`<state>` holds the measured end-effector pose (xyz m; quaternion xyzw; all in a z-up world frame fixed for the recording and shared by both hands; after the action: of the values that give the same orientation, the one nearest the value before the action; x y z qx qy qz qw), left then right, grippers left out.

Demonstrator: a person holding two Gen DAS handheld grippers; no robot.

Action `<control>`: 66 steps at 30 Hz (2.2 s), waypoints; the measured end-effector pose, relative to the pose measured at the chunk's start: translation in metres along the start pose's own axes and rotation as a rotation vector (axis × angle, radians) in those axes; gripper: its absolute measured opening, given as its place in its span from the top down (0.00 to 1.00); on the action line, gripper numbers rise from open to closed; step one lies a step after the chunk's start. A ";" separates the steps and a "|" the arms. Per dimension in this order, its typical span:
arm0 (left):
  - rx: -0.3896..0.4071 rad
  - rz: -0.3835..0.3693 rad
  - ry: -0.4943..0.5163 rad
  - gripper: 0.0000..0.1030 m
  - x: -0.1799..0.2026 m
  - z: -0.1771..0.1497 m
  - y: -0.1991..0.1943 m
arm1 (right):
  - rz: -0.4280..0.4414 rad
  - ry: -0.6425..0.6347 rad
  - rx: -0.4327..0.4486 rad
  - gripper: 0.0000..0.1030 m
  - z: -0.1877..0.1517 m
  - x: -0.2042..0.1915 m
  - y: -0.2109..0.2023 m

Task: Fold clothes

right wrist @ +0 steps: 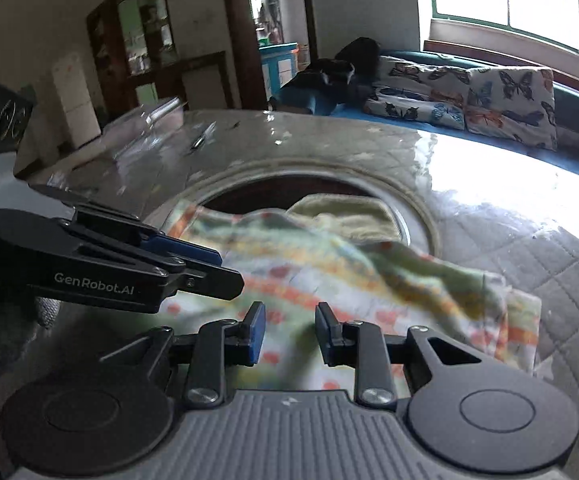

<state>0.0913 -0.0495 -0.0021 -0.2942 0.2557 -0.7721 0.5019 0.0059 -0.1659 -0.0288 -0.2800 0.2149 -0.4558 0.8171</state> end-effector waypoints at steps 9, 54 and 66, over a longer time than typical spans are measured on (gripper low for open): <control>0.034 0.015 -0.026 0.53 -0.002 -0.028 -0.011 | -0.053 -0.067 0.019 0.56 -0.019 -0.018 -0.010; 0.038 0.228 -0.182 0.40 -0.089 0.004 0.009 | -0.051 0.127 -0.015 0.43 0.031 0.064 0.053; 0.044 0.291 -0.161 0.40 -0.090 0.008 0.013 | -0.098 0.188 0.009 0.43 0.009 0.093 0.019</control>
<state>0.1343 0.0288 -0.0232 -0.3040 0.2377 -0.6705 0.6337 0.0691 -0.2362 -0.0428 -0.2423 0.2748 -0.5205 0.7713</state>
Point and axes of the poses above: each gripper's, at about its wrist camera, not at the fingertips, and y roughly the way its jaws point, x to its right, z to its top, the point moved 2 cm from there along y, roughly the way its jaws point, and after that the axes turned 1 degree about -y, right-handed, at the moved point
